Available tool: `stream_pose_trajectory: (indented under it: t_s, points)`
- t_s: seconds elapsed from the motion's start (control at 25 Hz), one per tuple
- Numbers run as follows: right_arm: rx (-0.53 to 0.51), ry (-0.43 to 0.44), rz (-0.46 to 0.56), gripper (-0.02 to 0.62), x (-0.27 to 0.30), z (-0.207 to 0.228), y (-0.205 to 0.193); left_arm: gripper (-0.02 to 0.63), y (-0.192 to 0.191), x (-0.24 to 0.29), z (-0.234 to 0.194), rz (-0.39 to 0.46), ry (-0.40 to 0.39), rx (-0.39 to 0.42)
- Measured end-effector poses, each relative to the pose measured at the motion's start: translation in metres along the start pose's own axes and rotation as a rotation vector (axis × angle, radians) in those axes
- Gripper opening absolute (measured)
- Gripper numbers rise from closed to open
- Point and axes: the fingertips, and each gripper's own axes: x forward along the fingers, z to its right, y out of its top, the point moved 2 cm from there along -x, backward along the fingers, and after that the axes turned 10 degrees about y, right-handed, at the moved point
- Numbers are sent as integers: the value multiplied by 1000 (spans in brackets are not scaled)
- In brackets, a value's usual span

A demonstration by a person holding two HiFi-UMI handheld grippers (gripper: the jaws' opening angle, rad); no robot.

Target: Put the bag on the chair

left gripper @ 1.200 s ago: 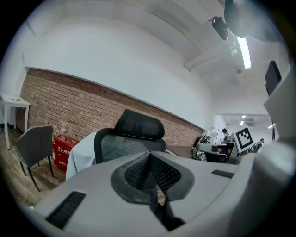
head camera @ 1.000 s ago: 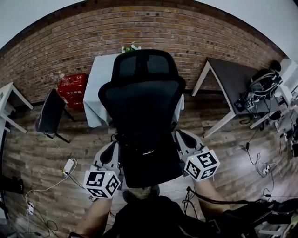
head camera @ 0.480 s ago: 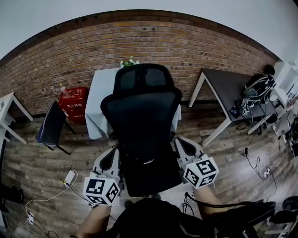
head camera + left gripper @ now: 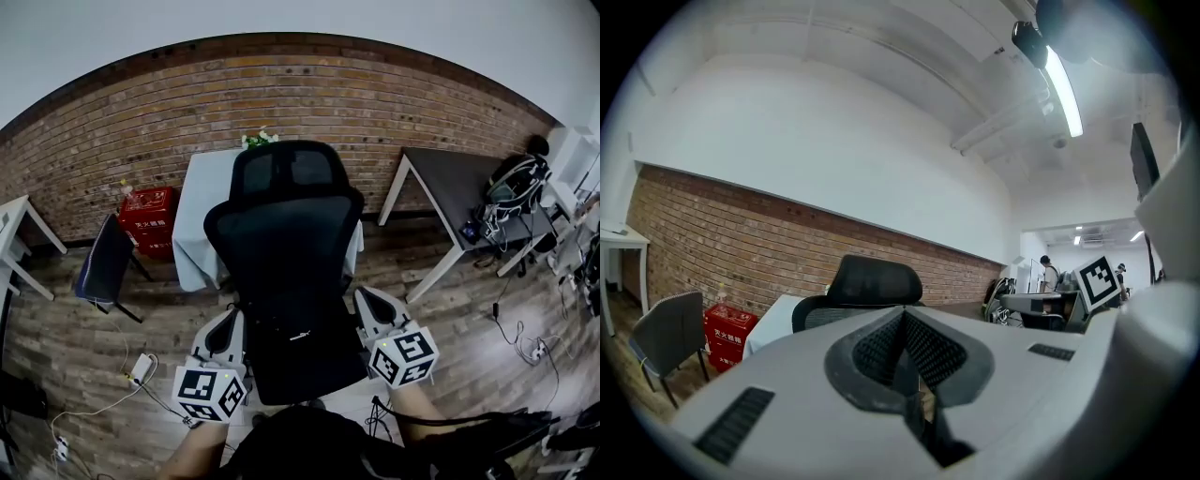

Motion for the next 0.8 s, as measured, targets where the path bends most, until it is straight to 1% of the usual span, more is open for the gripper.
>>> stream_pose_trajectory:
  t_s: [0.2, 0.36, 0.56, 0.8]
  points:
    - [-7, -4, 3, 17, -3, 1, 1, 9, 10, -4, -4, 46, 28, -19]
    - [0, -5, 6, 17, -4, 2, -1, 9, 13, -3, -4, 47, 24, 0]
    - [0, 0, 4, 17, -3, 2, 0, 9, 14, -2, -8, 49, 28, -6]
    - [8, -20, -1, 17, -3, 0, 3, 9, 15, -5, -10, 55, 25, -5]
